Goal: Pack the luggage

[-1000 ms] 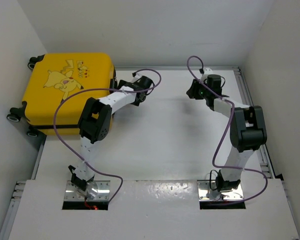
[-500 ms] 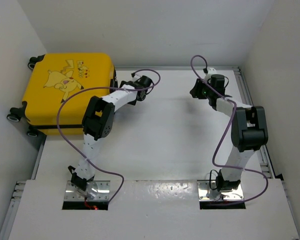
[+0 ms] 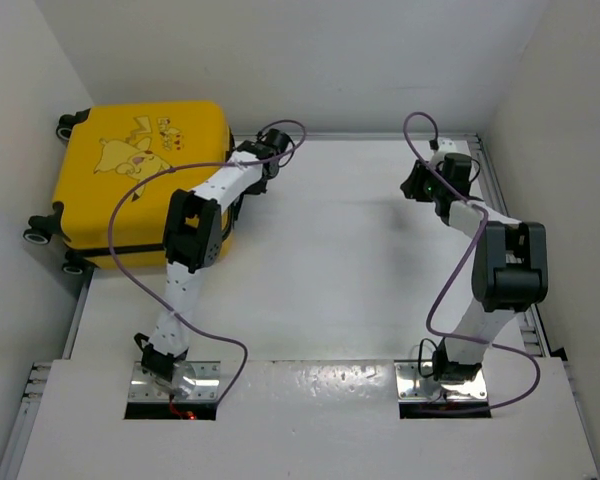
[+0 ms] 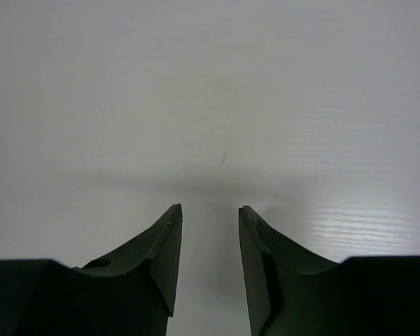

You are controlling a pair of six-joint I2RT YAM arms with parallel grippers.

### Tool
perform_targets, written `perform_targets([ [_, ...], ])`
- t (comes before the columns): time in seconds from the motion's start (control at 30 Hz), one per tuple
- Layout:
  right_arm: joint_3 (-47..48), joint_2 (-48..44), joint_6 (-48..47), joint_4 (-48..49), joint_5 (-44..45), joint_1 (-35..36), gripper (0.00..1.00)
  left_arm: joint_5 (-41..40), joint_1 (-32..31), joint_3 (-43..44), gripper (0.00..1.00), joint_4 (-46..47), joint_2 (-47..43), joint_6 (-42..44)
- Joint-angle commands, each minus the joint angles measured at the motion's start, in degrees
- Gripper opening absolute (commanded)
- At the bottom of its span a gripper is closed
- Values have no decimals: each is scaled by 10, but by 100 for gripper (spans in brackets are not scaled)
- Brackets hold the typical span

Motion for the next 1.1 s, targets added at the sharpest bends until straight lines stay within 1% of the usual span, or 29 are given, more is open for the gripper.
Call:
perform_targets([
  [0.0, -11, -36, -9, 10, -5, -15, 38, 218, -76, 2, 0, 123, 83, 53],
  [0.07, -15, -41, -8, 9, -3, -20, 37, 175, -119, 9, 0, 148, 83, 94],
  [0.1, -20, -45, -2, 10, -3, -23, 37, 169, -138, 3, 0, 159, 83, 138],
  [0.13, -22, -48, -7, 7, -4, -26, 36, 161, -178, -4, 0, 172, 78, 156],
  [0.2, -27, -59, -9, 7, -3, -28, 36, 161, -213, -23, 0, 210, 63, 198],
  [0.23, -32, -60, -7, 6, -3, -31, 36, 166, -242, -41, 0, 218, 63, 208],
  [0.3, -40, -72, -10, 8, -3, -37, 34, 186, -264, -52, 0, 224, 50, 228],
  [0.33, -51, -81, -10, 8, -3, -40, 33, 208, -282, -69, 0, 224, 50, 236],
  [0.4, -58, -89, -13, 11, -6, -46, 33, 222, -294, -95, 0, 232, 33, 241],
  [0.43, -66, -96, -13, 10, -12, -50, 32, 229, -300, -121, 0, 232, 17, 241],
  [0.5, -73, -102, -14, 11, -24, -54, 32, 243, -300, -151, 0, 237, -2, 241],
  [0.53, -82, -110, -14, 11, -32, -56, 32, 248, -294, -190, 0, 237, -28, 241],
  [0.6, -94, -116, -13, 21, -47, -57, 32, 248, -287, -231, 0, 243, -58, 241],
  [0.63, -100, -121, -14, 24, -82, -57, 32, 257, -277, -270, 0, 243, -73, 233],
  [0.67, -102, -123, -14, 26, -99, -58, 32, 271, -271, -291, 0, 243, -89, 228],
  [0.7, -110, -126, -10, 42, -142, -60, 32, 284, -264, -312, 0, 243, -123, 228],
  [0.73, -114, -128, -6, 52, -188, -60, 34, 296, -256, -332, 0, 243, -140, 228],
  [0.77, -130, -132, 0, 59, -213, -60, 35, 315, -240, -370, 0, 249, -156, 228],
  [0.8, -136, -133, 20, 95, -255, -60, 35, 326, -231, -388, 0, 249, -186, 228],
  [0.83, -164, -138, 39, 144, -285, -52, 36, 358, -212, -417, 0, 249, -200, 235],
  [0.93, -193, -157, 45, 173, -290, -34, 36, 404, -176, -455, 0, 261, -252, 241],
  [0.97, -220, -161, 42, 175, -281, -24, 36, 434, -151, -475, 0, 261, -262, 241],
  [1.03, -244, -185, 44, 172, -261, -10, 36, 453, -130, -487, 0, 266, -277, 235],
  [1.07, -264, -191, 50, 177, -243, 3, 34, 475, -112, -495, 0, 266, -287, 235],
])
